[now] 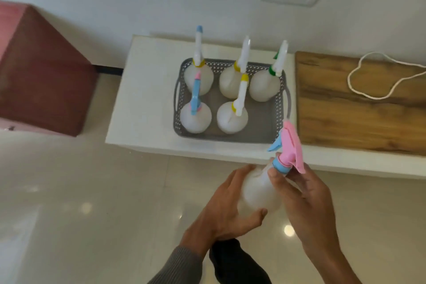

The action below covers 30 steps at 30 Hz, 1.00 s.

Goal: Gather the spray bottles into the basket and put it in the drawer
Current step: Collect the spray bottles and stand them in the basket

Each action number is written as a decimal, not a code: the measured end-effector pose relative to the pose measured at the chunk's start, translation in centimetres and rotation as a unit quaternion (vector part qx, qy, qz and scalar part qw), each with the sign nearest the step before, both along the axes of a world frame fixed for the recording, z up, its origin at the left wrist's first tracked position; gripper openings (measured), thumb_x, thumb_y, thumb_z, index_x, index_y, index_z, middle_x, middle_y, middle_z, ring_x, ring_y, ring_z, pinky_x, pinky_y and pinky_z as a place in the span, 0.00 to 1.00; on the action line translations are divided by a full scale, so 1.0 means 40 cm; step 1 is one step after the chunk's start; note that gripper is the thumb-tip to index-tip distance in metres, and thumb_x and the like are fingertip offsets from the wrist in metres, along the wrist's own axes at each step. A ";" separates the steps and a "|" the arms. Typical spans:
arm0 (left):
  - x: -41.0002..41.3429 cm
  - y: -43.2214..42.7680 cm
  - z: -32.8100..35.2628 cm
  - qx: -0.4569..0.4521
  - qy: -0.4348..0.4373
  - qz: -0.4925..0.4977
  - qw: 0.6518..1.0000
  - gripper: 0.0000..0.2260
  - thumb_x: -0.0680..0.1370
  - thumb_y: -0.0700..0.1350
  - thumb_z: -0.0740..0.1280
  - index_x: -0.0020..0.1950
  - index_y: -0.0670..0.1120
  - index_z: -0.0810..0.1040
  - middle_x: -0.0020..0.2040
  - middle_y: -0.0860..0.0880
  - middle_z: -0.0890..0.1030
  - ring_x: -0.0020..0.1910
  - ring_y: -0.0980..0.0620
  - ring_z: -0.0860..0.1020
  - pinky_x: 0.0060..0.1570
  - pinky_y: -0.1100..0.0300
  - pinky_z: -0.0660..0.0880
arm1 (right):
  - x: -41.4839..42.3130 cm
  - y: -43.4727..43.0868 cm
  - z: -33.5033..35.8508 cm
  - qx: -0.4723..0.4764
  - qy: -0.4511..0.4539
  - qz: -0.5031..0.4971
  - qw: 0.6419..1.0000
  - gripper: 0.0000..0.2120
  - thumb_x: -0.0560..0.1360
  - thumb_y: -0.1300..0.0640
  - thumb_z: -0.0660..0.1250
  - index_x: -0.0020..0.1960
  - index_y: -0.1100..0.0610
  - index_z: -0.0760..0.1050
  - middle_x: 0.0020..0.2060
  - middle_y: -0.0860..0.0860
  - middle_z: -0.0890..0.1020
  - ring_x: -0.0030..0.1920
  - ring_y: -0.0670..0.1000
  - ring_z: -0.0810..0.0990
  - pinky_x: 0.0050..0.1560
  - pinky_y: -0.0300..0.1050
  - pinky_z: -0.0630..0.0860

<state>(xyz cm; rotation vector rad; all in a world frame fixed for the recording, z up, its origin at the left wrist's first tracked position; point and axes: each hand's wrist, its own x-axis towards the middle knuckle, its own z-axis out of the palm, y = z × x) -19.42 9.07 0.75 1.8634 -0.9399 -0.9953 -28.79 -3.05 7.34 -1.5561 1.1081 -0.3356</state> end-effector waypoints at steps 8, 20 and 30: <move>0.056 -0.214 -0.004 -0.002 -0.198 0.059 0.978 0.31 0.77 0.53 0.68 0.77 0.49 0.62 0.77 0.51 0.62 0.74 0.53 0.64 0.62 0.63 0.68 | 0.102 -0.149 -0.037 -0.147 -0.041 -0.056 0.987 0.19 0.69 0.51 0.76 0.57 0.57 0.81 0.52 0.45 0.85 0.53 0.40 0.82 0.51 0.29 0.77; 0.170 -0.416 -0.115 0.059 -0.196 0.068 0.977 0.27 0.73 0.42 0.74 0.70 0.42 0.71 0.70 0.44 0.73 0.70 0.46 0.70 0.64 0.53 0.71 | 0.227 -0.275 -0.190 -0.181 0.000 -0.047 0.982 0.18 0.73 0.56 0.75 0.61 0.57 0.79 0.52 0.41 0.81 0.51 0.28 0.78 0.55 0.34 0.79; 0.187 -0.422 -0.166 0.076 -0.220 0.050 0.971 0.25 0.70 0.39 0.77 0.64 0.37 0.75 0.63 0.40 0.78 0.62 0.41 0.78 0.61 0.51 0.75 | 0.236 -0.277 -0.262 -0.171 0.052 -0.026 0.984 0.19 0.72 0.56 0.75 0.61 0.59 0.80 0.51 0.41 0.78 0.48 0.29 0.75 0.49 0.18 0.69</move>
